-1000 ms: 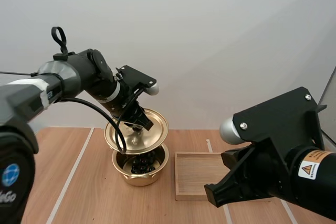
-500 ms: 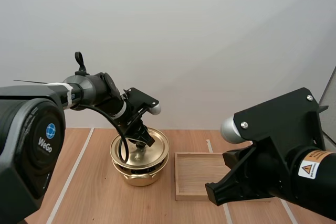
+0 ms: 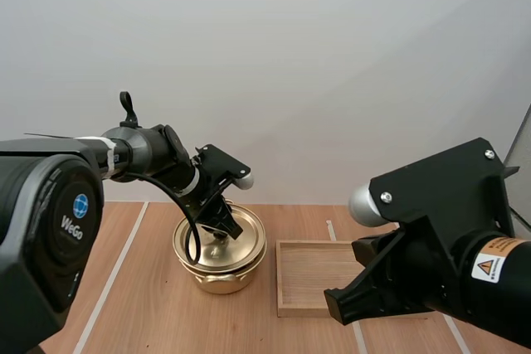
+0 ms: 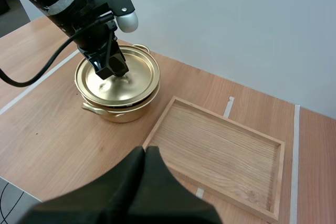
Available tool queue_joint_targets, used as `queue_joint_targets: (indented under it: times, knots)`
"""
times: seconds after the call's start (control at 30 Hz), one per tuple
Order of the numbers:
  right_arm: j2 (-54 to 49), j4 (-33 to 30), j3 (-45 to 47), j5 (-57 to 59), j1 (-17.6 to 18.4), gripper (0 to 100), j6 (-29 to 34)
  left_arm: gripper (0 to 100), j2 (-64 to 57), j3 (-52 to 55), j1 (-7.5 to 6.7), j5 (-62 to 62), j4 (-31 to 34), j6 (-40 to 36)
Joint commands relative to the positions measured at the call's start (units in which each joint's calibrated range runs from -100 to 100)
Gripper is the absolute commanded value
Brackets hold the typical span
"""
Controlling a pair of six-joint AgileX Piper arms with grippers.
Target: Open the lid, put the grape in the pot, and close it
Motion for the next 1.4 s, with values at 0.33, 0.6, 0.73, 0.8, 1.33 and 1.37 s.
queue_joint_targets:
  times: [0.33,0.6,0.73,0.8,1.33,1.37]
  knots:
    - [-0.5,0.8,0.2,0.0,-0.2,0,0.1,0,2.3,0.3,0.03,-1.6,-1.6,0.4]
    - [-0.5,1.1,0.2,0.0,-0.2,0,0.1,0,2.3,0.3,0.03,-0.3,-2.1,0.4]
    - [-0.5,1.1,0.2,0.0,-0.2,0,0.1,0,2.3,0.3,0.03,0.2,-2.1,0.4]
    - [-0.5,1.1,0.2,0.0,-0.2,0,0.1,1,2.3,0.3,0.03,0.2,-2.1,0.4]
    - [-0.5,0.6,0.2,0.0,-0.2,0,0.1,100,-3.5,0.3,0.03,10.2,-5.4,0.0]
    - [-0.5,0.6,0.2,0.0,-0.2,0,0.1,100,-5.5,0.3,0.03,11.8,-5.4,0.0]
